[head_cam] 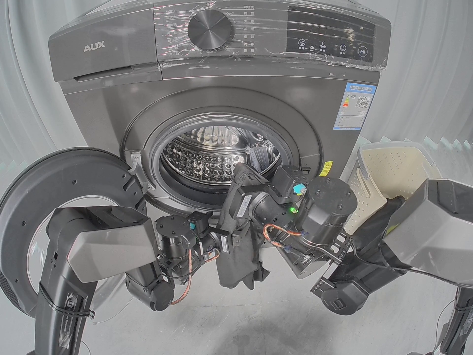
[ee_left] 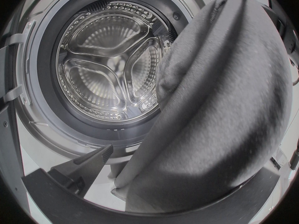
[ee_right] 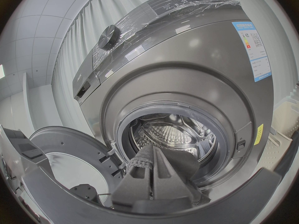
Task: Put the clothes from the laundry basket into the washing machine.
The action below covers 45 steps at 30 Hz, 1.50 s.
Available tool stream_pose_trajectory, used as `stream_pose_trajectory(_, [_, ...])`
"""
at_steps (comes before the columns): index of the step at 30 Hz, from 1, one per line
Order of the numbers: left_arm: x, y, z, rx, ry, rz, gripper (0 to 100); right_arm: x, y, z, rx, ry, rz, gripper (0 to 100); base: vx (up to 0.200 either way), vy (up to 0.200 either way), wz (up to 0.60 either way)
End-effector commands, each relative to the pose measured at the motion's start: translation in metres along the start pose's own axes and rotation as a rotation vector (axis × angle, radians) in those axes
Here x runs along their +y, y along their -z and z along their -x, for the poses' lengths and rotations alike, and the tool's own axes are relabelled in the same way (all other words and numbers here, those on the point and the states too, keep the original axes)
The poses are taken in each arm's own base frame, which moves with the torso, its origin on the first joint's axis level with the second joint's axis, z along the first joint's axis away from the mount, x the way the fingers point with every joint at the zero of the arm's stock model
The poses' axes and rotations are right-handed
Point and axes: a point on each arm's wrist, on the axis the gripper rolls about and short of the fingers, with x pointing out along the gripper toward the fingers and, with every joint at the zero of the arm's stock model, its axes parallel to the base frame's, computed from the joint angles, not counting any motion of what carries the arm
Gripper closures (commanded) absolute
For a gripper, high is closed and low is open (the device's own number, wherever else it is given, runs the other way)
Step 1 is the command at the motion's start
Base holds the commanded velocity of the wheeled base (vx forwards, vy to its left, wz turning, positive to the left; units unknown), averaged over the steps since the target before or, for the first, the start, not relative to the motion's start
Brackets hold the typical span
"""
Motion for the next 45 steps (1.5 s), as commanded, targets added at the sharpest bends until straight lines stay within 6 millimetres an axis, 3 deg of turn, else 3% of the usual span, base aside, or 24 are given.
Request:
stream_pose_trajectory(1, [0.005,0.003,-0.004,-0.005,-0.019,0.001,0,0.002,0.0,0.004,0.008,-0.006,-0.002,100,0.0,0.0,0.0])
stream_pose_trajectory(9, [0.011,0.002,-0.003,-0.004,-0.036,0.002,0,0.0,-0.003,0.004,-0.001,-0.002,-0.003,100,0.0,0.0,0.0])
stream_pose_trajectory(20, [0.044,0.001,0.002,0.002,-0.134,-0.006,0,-0.007,-0.019,0.016,-0.003,0.007,-0.006,100,0.0,0.0,0.0])
stream_pose_trajectory(27, [0.045,0.001,0.002,0.003,-0.139,-0.008,0,-0.005,-0.018,0.018,0.001,0.003,-0.007,100,0.0,0.0,0.0])
stream_pose_trajectory(34, [0.036,0.001,0.001,0.002,-0.111,-0.011,0,-0.002,-0.014,0.017,0.007,-0.003,-0.012,100,0.0,0.0,0.0])
stream_pose_trajectory(45, [0.003,-0.005,-0.007,-0.036,-0.019,-0.013,0,-0.001,0.002,0.009,0.025,0.0,-0.005,100,0.0,0.0,0.0])
